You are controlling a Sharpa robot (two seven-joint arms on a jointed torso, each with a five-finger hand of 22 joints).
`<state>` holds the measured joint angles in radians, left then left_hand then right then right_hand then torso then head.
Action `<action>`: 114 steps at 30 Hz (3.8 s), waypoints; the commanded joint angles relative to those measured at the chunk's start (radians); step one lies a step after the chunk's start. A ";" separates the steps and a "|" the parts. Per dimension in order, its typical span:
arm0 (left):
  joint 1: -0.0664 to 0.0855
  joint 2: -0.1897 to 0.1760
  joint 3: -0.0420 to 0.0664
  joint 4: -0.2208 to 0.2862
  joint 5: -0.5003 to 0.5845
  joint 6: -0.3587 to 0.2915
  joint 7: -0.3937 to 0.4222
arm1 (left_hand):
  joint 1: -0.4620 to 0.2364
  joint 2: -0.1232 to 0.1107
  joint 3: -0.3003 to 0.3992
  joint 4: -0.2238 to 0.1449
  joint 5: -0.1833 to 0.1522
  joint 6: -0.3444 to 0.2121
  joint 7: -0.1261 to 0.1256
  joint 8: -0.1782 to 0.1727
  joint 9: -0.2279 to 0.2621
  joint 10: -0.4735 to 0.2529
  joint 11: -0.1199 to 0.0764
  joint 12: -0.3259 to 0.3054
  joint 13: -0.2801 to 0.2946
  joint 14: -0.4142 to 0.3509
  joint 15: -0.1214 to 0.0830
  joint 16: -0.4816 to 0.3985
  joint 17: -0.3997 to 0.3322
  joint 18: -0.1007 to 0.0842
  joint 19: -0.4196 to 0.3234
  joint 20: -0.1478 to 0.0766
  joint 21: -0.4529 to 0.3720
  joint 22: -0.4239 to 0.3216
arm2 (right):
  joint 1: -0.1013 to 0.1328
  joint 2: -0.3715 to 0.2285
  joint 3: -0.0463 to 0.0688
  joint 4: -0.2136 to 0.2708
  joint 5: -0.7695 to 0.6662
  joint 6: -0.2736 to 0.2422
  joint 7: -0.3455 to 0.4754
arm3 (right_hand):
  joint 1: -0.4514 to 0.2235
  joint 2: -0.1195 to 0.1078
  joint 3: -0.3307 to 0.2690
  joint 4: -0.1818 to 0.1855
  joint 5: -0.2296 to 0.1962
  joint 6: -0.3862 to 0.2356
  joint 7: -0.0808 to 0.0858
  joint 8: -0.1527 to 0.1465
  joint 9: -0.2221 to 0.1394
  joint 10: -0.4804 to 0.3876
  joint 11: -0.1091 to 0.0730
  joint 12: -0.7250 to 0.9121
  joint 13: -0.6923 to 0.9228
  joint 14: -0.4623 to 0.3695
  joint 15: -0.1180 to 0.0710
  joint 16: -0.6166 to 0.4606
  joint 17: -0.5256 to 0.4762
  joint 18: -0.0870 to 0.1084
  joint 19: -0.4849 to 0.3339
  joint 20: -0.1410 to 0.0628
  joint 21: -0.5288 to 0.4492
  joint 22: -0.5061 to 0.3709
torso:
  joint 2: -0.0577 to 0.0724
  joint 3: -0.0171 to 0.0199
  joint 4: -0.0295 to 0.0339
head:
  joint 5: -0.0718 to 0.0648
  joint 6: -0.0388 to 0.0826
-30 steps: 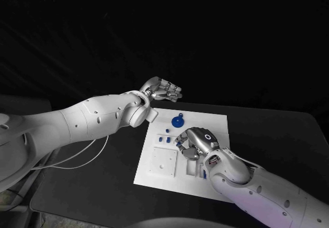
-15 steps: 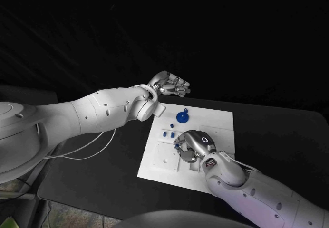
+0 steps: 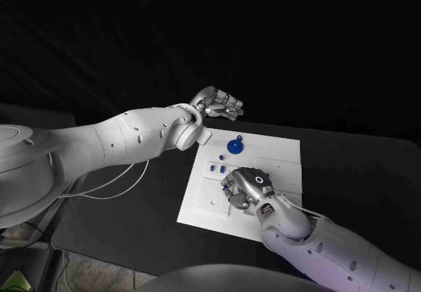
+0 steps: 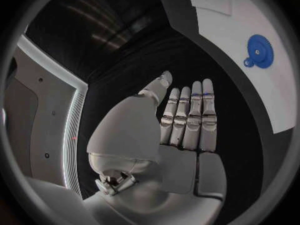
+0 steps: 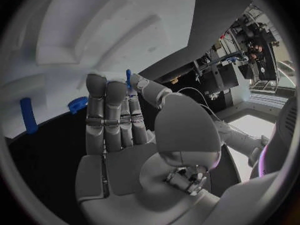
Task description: Assemble the parts on the task board
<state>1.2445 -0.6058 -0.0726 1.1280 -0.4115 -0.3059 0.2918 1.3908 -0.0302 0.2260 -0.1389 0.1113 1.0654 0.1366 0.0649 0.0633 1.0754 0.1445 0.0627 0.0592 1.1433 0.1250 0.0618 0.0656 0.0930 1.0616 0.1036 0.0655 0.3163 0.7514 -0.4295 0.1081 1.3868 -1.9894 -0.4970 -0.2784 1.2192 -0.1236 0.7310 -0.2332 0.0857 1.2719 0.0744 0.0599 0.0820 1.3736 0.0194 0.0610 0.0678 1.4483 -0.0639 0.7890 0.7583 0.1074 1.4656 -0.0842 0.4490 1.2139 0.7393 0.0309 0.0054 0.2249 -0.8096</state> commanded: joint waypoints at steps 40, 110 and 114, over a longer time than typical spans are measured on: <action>0.000 0.000 -0.002 0.016 0.013 0.025 0.003 | -0.007 0.008 -0.006 0.013 -0.003 0.004 0.002 -0.003 -0.001 -0.003 -0.002 -0.004 -0.001 -0.003 -0.001 -0.001 0.000 0.010 0.010 0.003 0.005 -0.030 | -0.001 0.030 -0.025 -0.031 -0.065 0.107 -0.064 | 0.008 0.010 -0.003 -0.009 -0.017 0.005 -0.001 0.004 0.000 0.004 -0.002 0.002 0.001 0.000 -0.007 -0.001 -0.005 0.013 0.041 -0.010 -0.001 0.001 | 0.000 -0.0008 -0.0005 | 0.013 -0.014; -0.003 -0.040 -0.003 0.031 0.031 0.024 0.025 | -0.006 0.009 0.015 0.015 0.002 0.003 0.001 -0.002 0.000 0.044 -0.015 -0.005 -0.001 0.004 -0.010 -0.001 0.000 0.008 0.022 -0.007 0.014 -0.043 | 0.082 -0.218 0.183 0.122 0.161 0.374 0.011 | 0.040 -0.071 -0.402 0.079 -0.009 -0.263 0.030 0.004 -0.014 -0.244 0.062 0.011 -0.006 -0.014 0.049 0.014 -0.078 0.038 0.037 0.046 -0.131 -0.095 | -0.005 0.0049 -0.0095 | -0.056 0.040; -0.003 -0.039 -0.003 0.028 0.032 0.024 0.026 | -0.006 0.009 0.015 0.015 0.002 0.003 0.001 -0.002 0.000 0.044 -0.015 -0.005 -0.001 0.004 -0.010 -0.001 0.000 0.008 0.022 -0.007 0.014 -0.043 | 0.083 -0.211 0.168 0.109 0.143 0.400 0.002 | 0.037 -0.074 -0.404 0.084 -0.013 -0.265 0.028 0.004 -0.014 -0.245 0.062 0.012 -0.006 -0.012 0.051 0.017 -0.078 0.038 0.037 0.047 -0.128 -0.093 | -0.005 0.0033 -0.0081 | -0.059 0.038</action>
<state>1.2414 -0.6461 -0.0760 1.1555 -0.3901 -0.2843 0.2980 1.3875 -0.0269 0.2341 -0.1260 0.1113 1.0652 0.1368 0.0649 0.0633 1.1148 0.1300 0.0627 0.0592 1.1506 0.1177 0.0618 0.0656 0.0930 1.0815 0.0982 0.0726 0.2723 0.8340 -0.6420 0.2753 1.4975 -1.8092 -0.1664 -0.2718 1.2545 -0.1882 0.3277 -0.1538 0.0762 1.0080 0.1099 0.0635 0.0669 1.1346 0.0840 0.0727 0.0626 1.4359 -0.0186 0.8014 0.6815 0.1252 1.4667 -0.0426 0.3171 1.1196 0.7335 0.0360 -0.0039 0.1682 -0.7699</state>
